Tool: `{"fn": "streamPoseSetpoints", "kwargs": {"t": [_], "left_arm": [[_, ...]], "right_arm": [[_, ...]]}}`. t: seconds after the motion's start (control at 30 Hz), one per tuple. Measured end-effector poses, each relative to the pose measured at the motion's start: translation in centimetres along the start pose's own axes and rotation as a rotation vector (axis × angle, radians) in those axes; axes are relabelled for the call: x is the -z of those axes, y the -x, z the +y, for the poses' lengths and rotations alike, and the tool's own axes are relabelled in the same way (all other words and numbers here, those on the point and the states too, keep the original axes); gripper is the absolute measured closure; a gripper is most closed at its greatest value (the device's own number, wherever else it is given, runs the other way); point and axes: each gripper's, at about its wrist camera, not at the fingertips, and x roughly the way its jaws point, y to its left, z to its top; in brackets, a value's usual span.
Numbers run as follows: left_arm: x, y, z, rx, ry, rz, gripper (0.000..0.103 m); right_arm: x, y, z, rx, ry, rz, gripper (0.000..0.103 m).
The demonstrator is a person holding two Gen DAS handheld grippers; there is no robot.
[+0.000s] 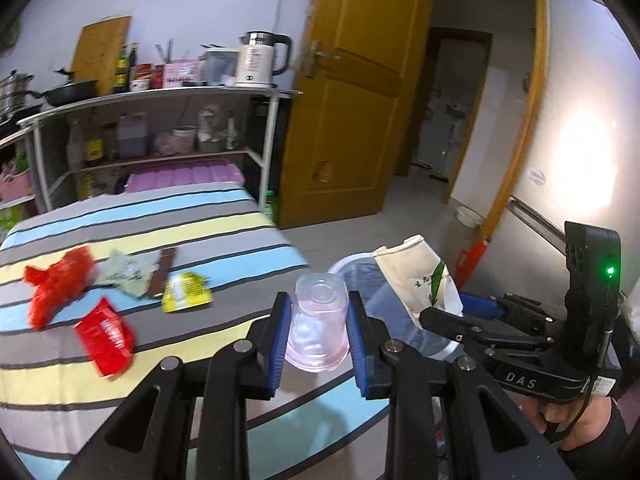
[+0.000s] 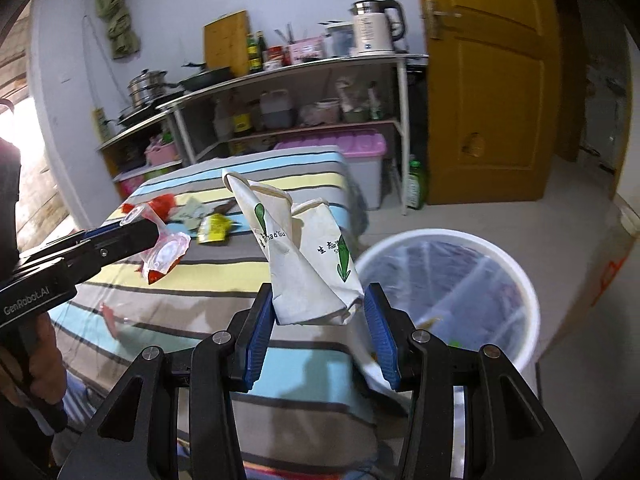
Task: Collect trash
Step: 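Carry the cup and paper bag toward the wastebasket with both tools, then open both tools over the wastebasket to drop the cup and paper bag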
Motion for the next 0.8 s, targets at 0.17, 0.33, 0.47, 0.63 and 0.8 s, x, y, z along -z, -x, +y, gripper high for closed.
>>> {"fn": "streamPoseSetpoints", "kwargs": {"t": [0.17,0.33,0.47,0.63,0.8], "left_arm": [[-0.7,-1.8,-2.7,0.044,-0.034,0.011,0.074],[-1.1,-3.8,-4.7,0.077,-0.059,0.027,0.074],[-1.2,-5.6,-5.7,0.095,-0.065,0.048,0.074],[-0.8,-7.9,-6.2,0.109,-0.061,0.087,0.074],[-0.5,-10.1,-6.5,0.124,-0.063,0.122,0.074]], "right_arm": [[0.8,0.7,-2.4,0.039,-0.045,-0.002,0.056],[1.4,0.6,-4.7,0.066,-0.090,0.010,0.056],[1.8,0.1,-6.1,0.080,-0.111,0.023,0.056],[2.3,-0.7,-7.6,0.095,-0.135,0.045,0.056],[2.7,-1.9,-9.0,0.108,-0.160,0.076,0.056]]}}
